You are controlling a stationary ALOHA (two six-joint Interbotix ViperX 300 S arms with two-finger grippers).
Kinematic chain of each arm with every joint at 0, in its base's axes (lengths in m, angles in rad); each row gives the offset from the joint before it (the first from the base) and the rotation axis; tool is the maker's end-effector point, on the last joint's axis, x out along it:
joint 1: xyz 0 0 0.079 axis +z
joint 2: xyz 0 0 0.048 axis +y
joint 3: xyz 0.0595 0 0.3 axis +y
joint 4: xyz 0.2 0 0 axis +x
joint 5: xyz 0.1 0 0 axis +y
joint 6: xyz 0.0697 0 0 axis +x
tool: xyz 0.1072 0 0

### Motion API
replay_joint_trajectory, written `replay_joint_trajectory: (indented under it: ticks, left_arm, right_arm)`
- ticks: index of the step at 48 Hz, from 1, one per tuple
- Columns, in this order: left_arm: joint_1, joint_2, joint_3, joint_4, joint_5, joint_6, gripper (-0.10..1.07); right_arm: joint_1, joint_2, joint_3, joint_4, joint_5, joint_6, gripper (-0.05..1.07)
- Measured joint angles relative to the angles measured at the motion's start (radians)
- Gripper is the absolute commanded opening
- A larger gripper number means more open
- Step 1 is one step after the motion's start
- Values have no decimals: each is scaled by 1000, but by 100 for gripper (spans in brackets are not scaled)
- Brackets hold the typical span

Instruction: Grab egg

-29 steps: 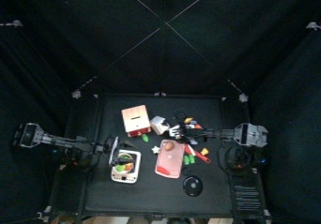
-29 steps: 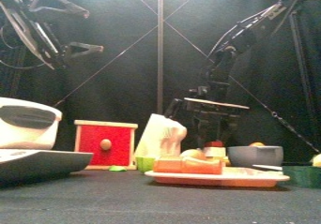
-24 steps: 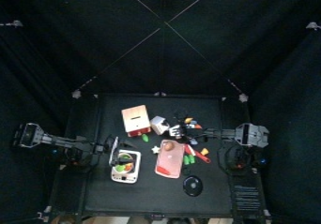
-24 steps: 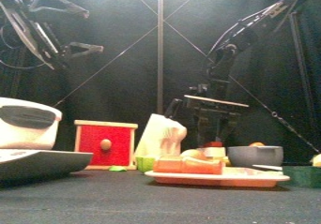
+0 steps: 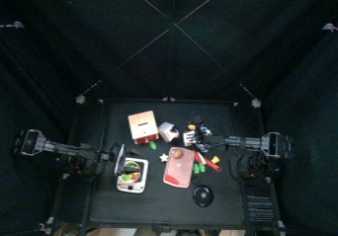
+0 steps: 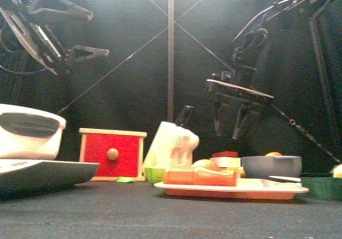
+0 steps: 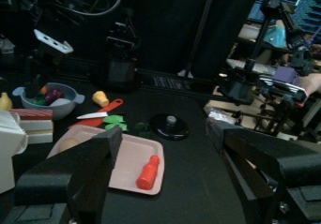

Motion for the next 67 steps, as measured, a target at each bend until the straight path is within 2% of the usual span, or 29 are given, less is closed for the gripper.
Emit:
replay_joint_trajectory:
  ticks: [10,23,33,51,59,67]
  left_arm:
    - [0,2,2,3,46,0,103]
    - [6,32,-14,2,138,20,103]
    - [40,92,-64,9,155,89,103]
    - [63,239,-156,0,155,149,103]
    - [61,276,-160,-18,147,147,103]
    - [57,276,-161,-46,126,146,103]
  right_arm:
    - [127,-5,31,-32,0,-2,82]
    - [256,-31,75,-190,-3,-91,82]
    - [262,-44,117,-264,-17,-256,81]
    - [241,-35,184,-356,-184,-492,81]
    - [238,-35,190,-354,-259,-604,82]
    - [236,-34,179,-333,-293,-634,86]
